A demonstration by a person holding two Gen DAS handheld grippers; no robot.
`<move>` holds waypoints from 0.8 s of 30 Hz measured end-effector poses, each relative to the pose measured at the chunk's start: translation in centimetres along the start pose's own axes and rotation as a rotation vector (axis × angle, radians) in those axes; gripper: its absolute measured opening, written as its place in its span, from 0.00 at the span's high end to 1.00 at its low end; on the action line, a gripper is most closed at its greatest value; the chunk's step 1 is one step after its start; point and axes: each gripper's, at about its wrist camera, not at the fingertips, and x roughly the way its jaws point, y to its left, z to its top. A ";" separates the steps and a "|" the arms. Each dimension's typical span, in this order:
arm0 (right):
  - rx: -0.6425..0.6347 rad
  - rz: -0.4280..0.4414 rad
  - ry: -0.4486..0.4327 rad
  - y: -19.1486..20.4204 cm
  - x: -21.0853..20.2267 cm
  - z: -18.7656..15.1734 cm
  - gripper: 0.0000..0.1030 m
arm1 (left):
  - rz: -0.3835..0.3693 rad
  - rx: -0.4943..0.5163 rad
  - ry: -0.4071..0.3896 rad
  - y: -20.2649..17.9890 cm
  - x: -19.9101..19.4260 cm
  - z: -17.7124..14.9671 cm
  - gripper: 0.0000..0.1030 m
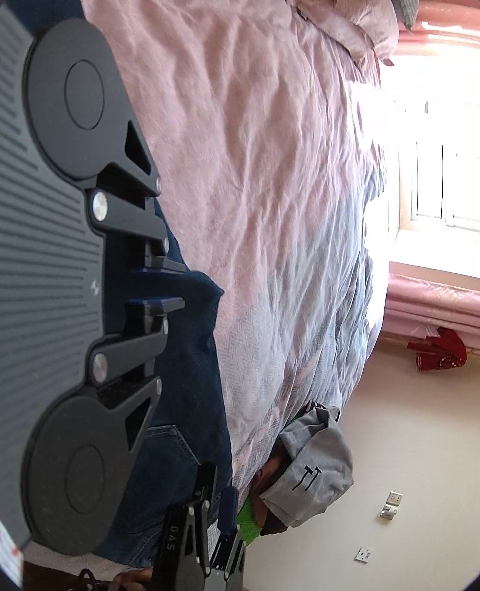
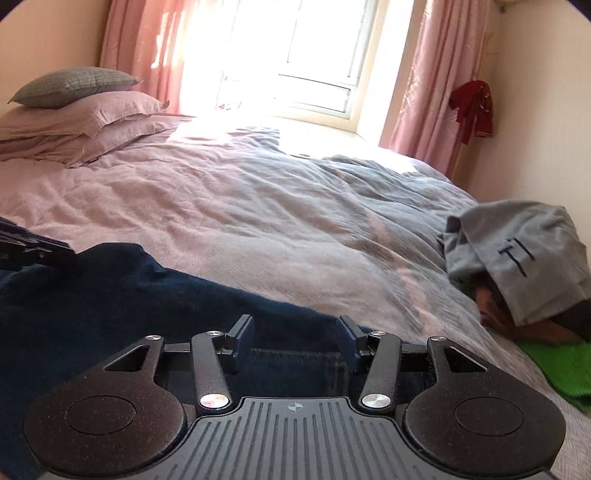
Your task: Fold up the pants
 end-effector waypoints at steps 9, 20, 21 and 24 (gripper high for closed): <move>0.103 -0.077 0.105 -4.8 -0.8 -3.0 0.64 | 0.079 -0.101 0.004 4.8 1.0 -1.7 0.87; -0.010 0.044 0.121 5.1 -9.1 -9.7 0.63 | 0.211 0.069 0.091 -2.2 -10.4 -12.2 0.83; 0.009 0.033 0.109 5.2 -9.3 -10.1 0.63 | 0.242 0.063 0.072 -2.4 -11.1 -12.9 0.83; 0.056 0.002 0.081 5.4 -10.9 -9.0 0.63 | 0.291 0.032 0.030 -2.6 -13.6 -13.6 0.83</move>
